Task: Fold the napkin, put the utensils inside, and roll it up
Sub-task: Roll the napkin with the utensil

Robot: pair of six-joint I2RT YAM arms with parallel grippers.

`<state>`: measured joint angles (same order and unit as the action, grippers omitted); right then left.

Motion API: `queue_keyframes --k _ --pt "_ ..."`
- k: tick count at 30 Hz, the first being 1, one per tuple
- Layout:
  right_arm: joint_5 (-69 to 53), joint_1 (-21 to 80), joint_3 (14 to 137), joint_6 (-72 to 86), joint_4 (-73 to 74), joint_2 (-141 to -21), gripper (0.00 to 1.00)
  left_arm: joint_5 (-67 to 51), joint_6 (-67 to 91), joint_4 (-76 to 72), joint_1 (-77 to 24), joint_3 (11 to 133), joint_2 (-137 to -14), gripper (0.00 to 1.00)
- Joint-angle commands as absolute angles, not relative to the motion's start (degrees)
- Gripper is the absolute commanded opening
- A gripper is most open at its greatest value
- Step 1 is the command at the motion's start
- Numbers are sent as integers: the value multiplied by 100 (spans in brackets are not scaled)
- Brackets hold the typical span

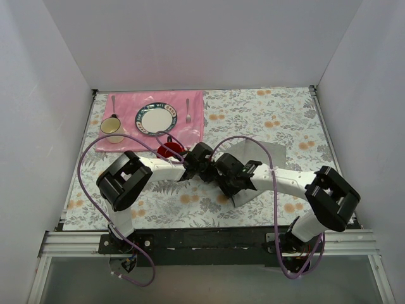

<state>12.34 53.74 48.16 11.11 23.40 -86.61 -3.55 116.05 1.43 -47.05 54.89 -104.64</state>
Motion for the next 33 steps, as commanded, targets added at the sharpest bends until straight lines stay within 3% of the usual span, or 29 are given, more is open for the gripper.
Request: queue_keyframes --k 1,7,17,20,27,33 --pt "1477 5449 5036 923 2225 -8850 57 -545 11593 721 -4729 5520 -10485 0" --pt "1397 5440 4729 1150 1987 -9149 51 -615 11575 712 -4702 5546 -10477 0" --pt "1108 5370 3955 2013 1574 -9308 9 -721 11057 993 -4649 5976 -10626 0" --pt "678 5221 3938 1943 1398 -9290 1 -581 10645 1221 -4641 6292 -10679 0" --pt "-1043 4291 3859 1758 1037 -9079 1 -343 9827 1512 -4518 6636 -10460 48" --pt "-2397 3543 3560 1740 414 -9088 1 -562 9606 1564 -4491 6706 -10186 66"
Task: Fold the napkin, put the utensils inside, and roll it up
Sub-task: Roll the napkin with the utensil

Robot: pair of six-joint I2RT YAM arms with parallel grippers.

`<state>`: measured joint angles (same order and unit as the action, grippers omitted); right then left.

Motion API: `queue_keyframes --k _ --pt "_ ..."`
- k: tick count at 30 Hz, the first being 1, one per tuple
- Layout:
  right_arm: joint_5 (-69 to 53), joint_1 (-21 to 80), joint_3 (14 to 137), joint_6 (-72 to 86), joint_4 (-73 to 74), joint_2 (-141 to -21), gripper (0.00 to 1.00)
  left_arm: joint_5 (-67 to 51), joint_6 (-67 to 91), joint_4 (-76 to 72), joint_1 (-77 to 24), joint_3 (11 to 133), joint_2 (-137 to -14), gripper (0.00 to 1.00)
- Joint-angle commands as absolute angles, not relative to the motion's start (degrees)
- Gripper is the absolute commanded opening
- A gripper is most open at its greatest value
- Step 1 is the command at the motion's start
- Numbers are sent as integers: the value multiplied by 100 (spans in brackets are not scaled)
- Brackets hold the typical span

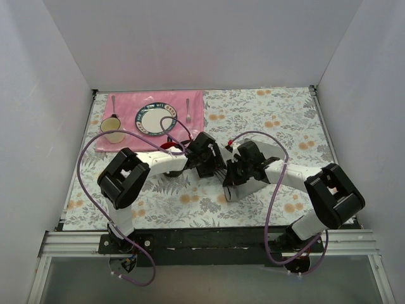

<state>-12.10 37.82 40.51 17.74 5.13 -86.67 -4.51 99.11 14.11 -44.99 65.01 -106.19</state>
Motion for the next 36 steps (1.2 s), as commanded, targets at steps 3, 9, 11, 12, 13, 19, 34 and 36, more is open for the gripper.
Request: queue_keyframes --k 3,9,11,12,13,19,34,36 --pt "-2889 3306 3367 1845 53 -9105 1 -755 9702 1661 -4491 6846 -10362 68" --pt "-3094 3103 3331 1960 -264 -9044 1 -897 10080 2065 -4491 7145 -10941 72" --pt "-3085 3059 3340 1925 -246 -9009 1 -835 10265 2363 -4509 7224 -11047 70" --pt "-3076 2998 3340 1916 -237 -8983 1 -731 10327 2443 -4526 7259 -11074 70" --pt "-3076 2954 3349 1899 -229 -8991 1 -677 10371 2565 -4544 7268 -11083 70" --pt "-3287 2646 3401 1828 -263 -8983 1 -369 10494 2804 -4667 7242 -10995 71" --pt "-3498 2566 3735 1486 403 -8860 1 -298 10327 2487 -4641 7550 -11593 9" --pt "-3192 2601 3849 1222 754 -8711 1 -438 10345 2601 -4588 7593 -11549 0"
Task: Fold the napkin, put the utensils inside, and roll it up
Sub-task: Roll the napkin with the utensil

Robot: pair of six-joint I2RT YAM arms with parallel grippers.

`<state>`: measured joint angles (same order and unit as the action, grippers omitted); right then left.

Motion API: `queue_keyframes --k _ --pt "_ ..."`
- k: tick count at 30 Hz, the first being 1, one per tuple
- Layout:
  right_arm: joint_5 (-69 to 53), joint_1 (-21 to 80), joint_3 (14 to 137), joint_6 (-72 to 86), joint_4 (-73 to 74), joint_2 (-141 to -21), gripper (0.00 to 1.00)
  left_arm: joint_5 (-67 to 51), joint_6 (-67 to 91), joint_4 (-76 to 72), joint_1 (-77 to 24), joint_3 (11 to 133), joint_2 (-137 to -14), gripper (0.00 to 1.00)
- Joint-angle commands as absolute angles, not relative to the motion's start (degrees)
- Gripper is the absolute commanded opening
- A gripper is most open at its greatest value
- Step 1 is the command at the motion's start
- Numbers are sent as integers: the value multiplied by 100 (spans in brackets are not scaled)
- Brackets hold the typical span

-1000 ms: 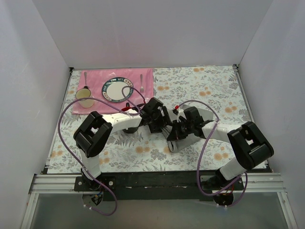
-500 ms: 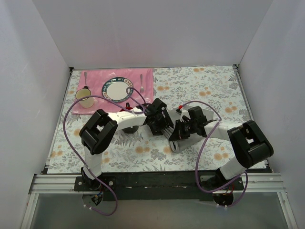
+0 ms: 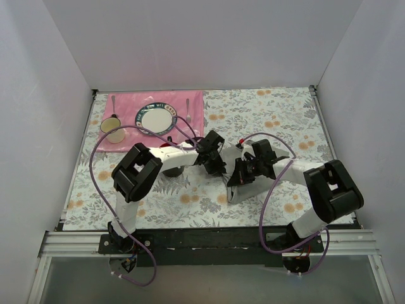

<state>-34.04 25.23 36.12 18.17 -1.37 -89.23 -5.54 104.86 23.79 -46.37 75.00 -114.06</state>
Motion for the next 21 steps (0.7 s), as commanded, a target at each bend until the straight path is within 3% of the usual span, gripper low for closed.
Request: queue_keyframes --k 1,4,7,11,12,13,21 --pt "-3069 2628 3945 1152 999 -8623 5 -492 10310 2636 -4570 7646 -11531 0" --pt "-2296 2847 4147 950 1535 -8193 28 -1044 10222 3040 -4526 8093 -11785 0" --pt "-1505 3242 4332 897 1801 -7849 43 -1448 10037 3506 -4526 8506 -11996 0" --pt "-277 4101 4403 931 1855 -7533 55 -1433 9809 3911 -4509 8719 -12076 0" --pt "-64 4235 4395 949 1837 -7454 62 -1450 9791 3972 -4509 8710 -12059 0" --pt "173 4367 4377 993 1802 -7436 81 -1450 9808 3990 -4500 8658 -12041 0" --pt "2222 5694 4394 1212 1477 -7891 84 -1749 9861 4078 -4377 8587 -11927 0"
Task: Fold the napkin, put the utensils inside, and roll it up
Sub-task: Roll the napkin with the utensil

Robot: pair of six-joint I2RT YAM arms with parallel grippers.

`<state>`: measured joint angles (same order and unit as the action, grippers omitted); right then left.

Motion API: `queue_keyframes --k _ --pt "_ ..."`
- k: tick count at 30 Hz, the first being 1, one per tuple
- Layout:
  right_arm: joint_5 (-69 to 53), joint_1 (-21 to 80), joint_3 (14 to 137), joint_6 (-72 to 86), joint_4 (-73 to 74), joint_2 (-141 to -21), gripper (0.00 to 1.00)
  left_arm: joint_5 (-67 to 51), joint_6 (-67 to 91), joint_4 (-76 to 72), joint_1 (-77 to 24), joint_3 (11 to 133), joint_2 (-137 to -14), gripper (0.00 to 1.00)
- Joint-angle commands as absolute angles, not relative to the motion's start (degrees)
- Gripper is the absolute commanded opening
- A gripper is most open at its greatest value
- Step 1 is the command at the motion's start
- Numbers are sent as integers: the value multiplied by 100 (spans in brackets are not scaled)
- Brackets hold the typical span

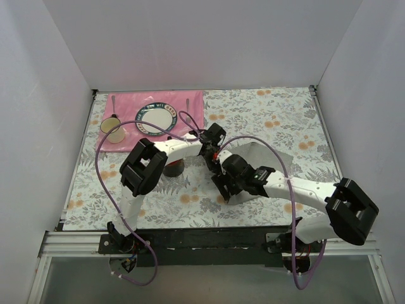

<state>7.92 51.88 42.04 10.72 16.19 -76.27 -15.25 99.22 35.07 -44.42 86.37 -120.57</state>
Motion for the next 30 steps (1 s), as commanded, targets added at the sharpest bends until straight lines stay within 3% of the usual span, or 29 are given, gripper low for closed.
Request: queue_keyframes --k 1,6,9,11,15,18,19,22,29,30 --pt "2450 5782 4438 1274 1511 -7980 82 -1793 9853 4087 -4342 8587 -11918 0" --pt "3436 6354 4570 1564 1521 -8577 76 -1959 9844 4070 -4219 8491 -11830 0" --pt "3813 6434 4588 1818 1547 -8859 67 -2021 9826 4078 -4166 8481 -11821 0" --pt "4068 6434 4588 1977 1626 -9008 56 -2048 9817 4061 -4140 8455 -11795 0" --pt "4157 6425 4579 2171 1722 -9167 43 -2118 9826 4061 -4131 8438 -11830 0" --pt "4061 6434 4535 2224 1741 -9193 24 -2040 9739 4113 -4122 8490 -11856 0" --pt "3982 6425 4526 2163 1714 -9176 12 -1978 9712 4139 -4122 8508 -11874 0" --pt "3421 6250 4518 2048 1635 -9123 1 -1846 9581 4236 -4122 8613 -11944 0" --pt "954 5292 4026 1714 923 -8588 1 -1767 8931 3895 -4122 8763 -11927 0" --pt "749 5178 3956 1705 871 -8552 1 -1706 8860 3833 -4122 8771 -11892 9"
